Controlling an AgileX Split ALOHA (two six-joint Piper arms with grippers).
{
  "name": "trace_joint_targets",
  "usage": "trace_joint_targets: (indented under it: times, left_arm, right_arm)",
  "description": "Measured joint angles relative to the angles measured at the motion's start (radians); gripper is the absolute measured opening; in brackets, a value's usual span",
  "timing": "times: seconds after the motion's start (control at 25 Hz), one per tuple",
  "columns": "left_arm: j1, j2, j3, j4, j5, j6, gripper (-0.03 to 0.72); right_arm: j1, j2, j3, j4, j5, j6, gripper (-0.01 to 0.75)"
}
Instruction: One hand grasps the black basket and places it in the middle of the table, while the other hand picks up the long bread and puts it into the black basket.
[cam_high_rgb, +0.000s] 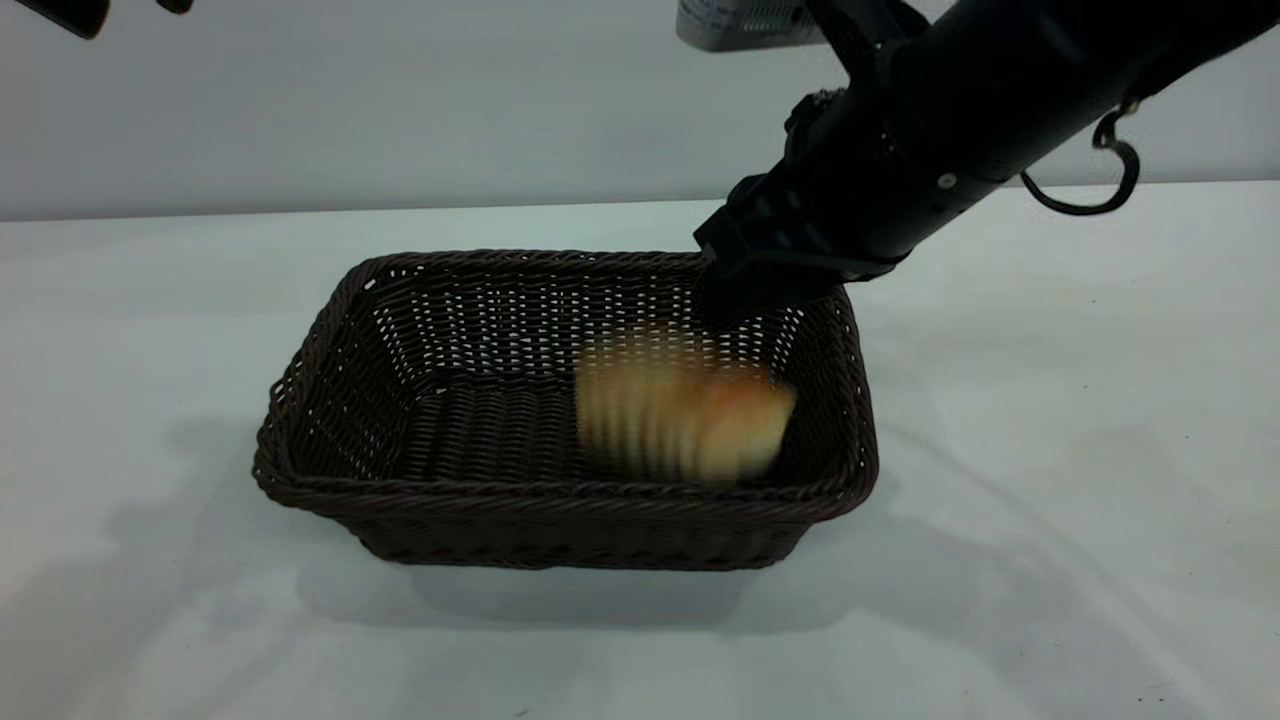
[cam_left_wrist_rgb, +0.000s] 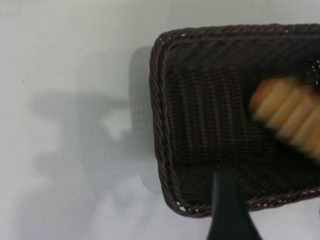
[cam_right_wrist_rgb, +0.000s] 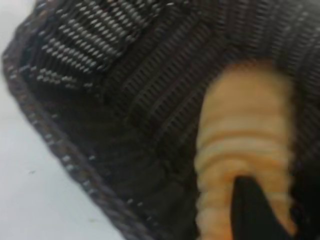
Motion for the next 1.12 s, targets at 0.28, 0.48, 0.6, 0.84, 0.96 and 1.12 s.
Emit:
trace_joint_targets:
  times: [0.28,0.48,0.6,0.84,0.96,1.12]
  left_arm:
    - [0.000,-0.025,0.001,0.086,0.034,0.008,0.491]
    - [0.000,-0.120,0.001,0.220,0.099,-0.013,0.491]
    - [0.000,-0.176,0.001,0.283,0.174,-0.035,0.491]
    - [0.000,-0.309,0.034,0.375,0.269,-0.064,0.491]
    - [0.000,-0.429,0.111,0.387,0.266,-0.064,0.491]
    - [0.000,-0.622,0.238,0.389,0.244,-0.065,0.491]
  right_arm:
    - [-0.067,-0.050,0.000,-0.147,0.121,0.207,0.401]
    - [-0.190,-0.153,0.000,-0.676,0.333,0.720,0.361]
    - [-0.236,-0.235,0.000,-0.991,0.466,0.988,0.355]
    - [-0.242,-0.465,0.058,-1.221,0.647,1.170,0.356]
    - [-0.242,-0.629,0.137,-1.227,0.674,1.180,0.356]
    - [-0.242,-0.868,0.219,-1.221,0.700,1.180,0.356]
